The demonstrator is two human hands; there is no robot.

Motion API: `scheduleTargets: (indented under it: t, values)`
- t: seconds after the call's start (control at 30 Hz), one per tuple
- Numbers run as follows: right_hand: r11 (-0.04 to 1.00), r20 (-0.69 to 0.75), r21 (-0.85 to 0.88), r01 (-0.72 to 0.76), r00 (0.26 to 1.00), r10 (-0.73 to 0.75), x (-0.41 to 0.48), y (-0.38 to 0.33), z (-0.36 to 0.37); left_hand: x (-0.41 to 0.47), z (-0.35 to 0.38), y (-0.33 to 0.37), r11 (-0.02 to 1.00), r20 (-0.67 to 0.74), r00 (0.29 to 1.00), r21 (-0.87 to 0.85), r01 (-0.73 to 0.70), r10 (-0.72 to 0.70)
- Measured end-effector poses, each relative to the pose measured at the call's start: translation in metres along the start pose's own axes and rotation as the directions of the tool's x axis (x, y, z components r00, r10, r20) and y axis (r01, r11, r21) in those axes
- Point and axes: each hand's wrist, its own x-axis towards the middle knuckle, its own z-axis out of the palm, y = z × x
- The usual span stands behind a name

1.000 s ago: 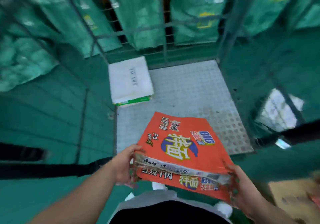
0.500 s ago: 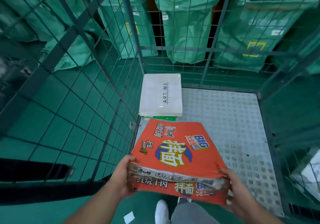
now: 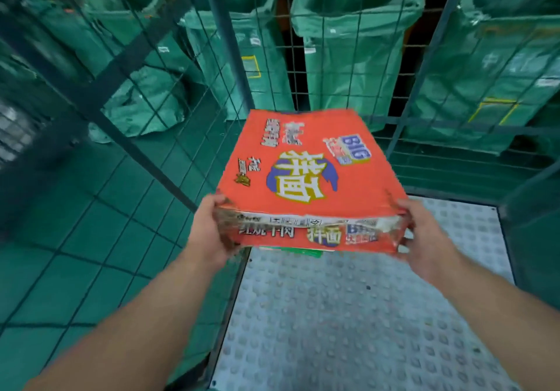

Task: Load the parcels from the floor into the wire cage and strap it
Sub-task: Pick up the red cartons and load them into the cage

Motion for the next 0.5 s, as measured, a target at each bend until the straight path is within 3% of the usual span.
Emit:
scheduleTargets:
  t: [0.1,0.2,0.3,0.37,0.5]
  values:
    - [0.993,-0.028,0.075,0.089,0.996,-0.087,0.037,0.035,0.012,0.048,-0.008,-0.021,0.988,-0.109,0.989,-0.107,-0.112,0.100]
    - [0.996,-0.094,0.056,0.073,0.993,-0.067,0.084,0.111,0.022,0.103,-0.021,-0.071,0.985,-0.244,0.968,-0.142,-0.095,0.058]
    - [0.991,-0.062,0.105,-0.088,0.994,0.094,0.128,0.183,0.040,0.158,-0.034,-0.133,0.991,-0.305,0.944,-0.094,0.099,-0.123]
    - [0.981,-0.040,0.101,-0.166,0.984,0.171,0.155,0.222,0.051,0.191,-0.042,-0.174,0.956,-0.236,0.930,-0.152,0.252,-0.283]
    - [0.996,-0.120,0.048,-0.073,0.990,0.078,0.198,0.266,0.060,0.227,-0.048,-0.228,0.918,-0.212,0.893,-0.126,0.377,-0.396]
